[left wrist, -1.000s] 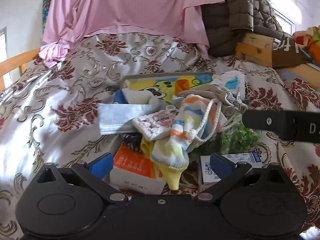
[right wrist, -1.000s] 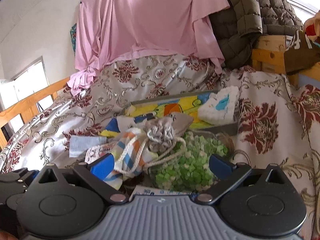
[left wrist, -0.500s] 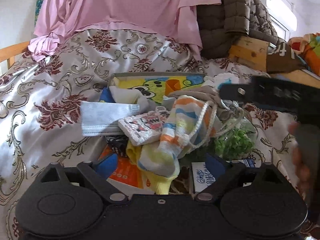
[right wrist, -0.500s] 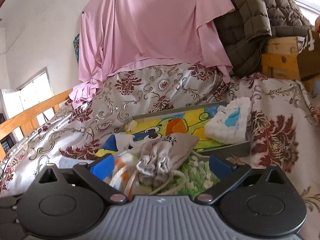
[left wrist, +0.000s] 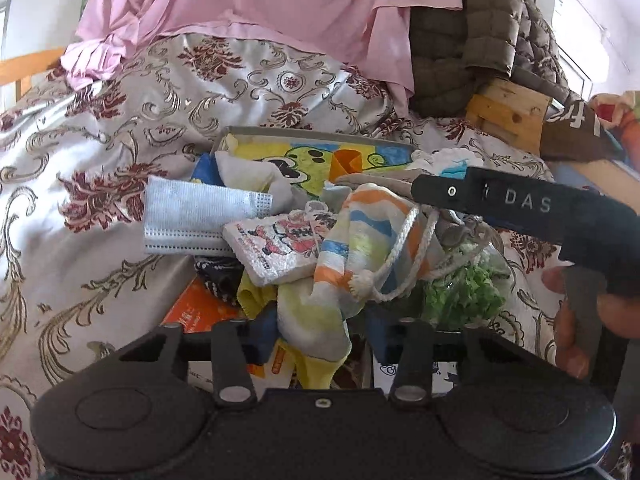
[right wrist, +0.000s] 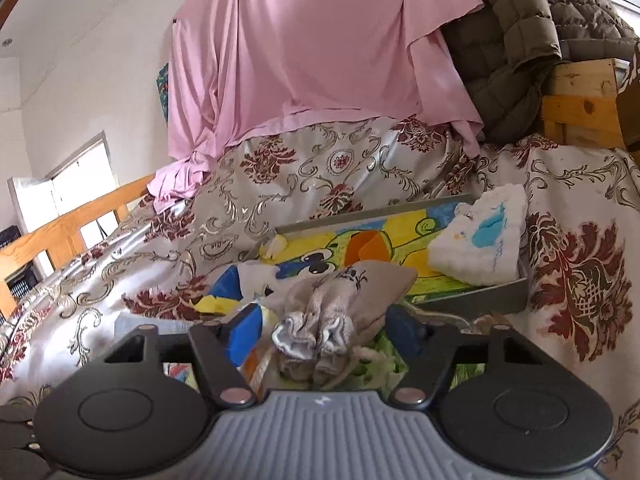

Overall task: Organize soft objects
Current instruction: 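Grasp the striped towel with the left tool while the right tool reaches toward the grey drawstring bag, then close the right tool on the grey drawstring bag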

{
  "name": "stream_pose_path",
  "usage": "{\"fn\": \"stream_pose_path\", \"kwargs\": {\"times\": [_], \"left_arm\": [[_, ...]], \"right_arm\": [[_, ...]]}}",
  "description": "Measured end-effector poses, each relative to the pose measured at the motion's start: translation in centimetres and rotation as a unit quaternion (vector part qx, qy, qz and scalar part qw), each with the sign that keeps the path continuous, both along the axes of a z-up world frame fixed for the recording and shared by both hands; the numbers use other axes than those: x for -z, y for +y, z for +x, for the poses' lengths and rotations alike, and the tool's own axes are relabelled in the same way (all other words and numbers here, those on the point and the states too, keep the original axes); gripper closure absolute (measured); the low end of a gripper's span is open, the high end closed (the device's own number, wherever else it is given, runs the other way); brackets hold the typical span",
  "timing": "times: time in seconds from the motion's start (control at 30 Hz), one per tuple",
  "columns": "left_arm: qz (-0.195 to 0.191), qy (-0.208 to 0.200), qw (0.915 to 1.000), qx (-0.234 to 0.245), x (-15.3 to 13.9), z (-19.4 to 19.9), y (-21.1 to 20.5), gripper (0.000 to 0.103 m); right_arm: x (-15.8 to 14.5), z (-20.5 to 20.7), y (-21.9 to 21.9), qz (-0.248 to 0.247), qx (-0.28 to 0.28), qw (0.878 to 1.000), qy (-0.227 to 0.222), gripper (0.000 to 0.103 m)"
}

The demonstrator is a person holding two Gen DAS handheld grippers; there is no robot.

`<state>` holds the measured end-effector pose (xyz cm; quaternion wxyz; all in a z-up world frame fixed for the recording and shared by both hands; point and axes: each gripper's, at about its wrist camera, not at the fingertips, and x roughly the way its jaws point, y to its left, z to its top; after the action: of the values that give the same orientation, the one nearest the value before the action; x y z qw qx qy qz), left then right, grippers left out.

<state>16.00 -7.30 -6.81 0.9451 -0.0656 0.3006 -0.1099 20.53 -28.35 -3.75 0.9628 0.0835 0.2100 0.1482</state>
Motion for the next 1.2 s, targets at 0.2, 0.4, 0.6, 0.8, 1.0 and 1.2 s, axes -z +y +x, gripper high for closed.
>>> {"fn": "stream_pose_path", "kwargs": {"times": [0.2, 0.4, 0.6, 0.8, 1.0, 1.2], "left_arm": [[-0.021, 0.010, 0.9996, 0.017, 0.4, 0.2, -0.9, 0.065], [-0.013, 0.020, 0.9995, 0.022, 0.2, 0.0, -2.3, 0.088], [-0.049, 0.012, 0.9981, 0.036, -0.9, -1.4, -2.5, 0.090], [-0.074, -0.015, 0.9954, 0.059, -2.6, -3.3, -3.6, 0.090], [-0.073, -0.003, 0.9966, 0.037, -2.5, -2.3, -3.0, 0.090], [-0.085, 0.016, 0.9960, 0.024, -2.1, -0.4, -2.2, 0.085]], "right_arm": [[0.1, -0.1, 0.1, 0.004, -0.005, 1.000, 0.016, 0.052], [-0.2, -0.5, -0.1, -0.006, -0.004, 1.000, 0.023, 0.059], [-1.3, -1.6, -1.7, -0.014, 0.036, 0.999, 0.020, 0.060], [-1.6, -2.0, -4.2, 0.006, 0.072, 0.997, 0.027, 0.060], [-1.3, -1.6, -4.5, 0.005, 0.074, 0.996, 0.042, 0.059], [-0.9, -1.3, -3.8, -0.017, 0.070, 0.996, 0.049, 0.054]]}}
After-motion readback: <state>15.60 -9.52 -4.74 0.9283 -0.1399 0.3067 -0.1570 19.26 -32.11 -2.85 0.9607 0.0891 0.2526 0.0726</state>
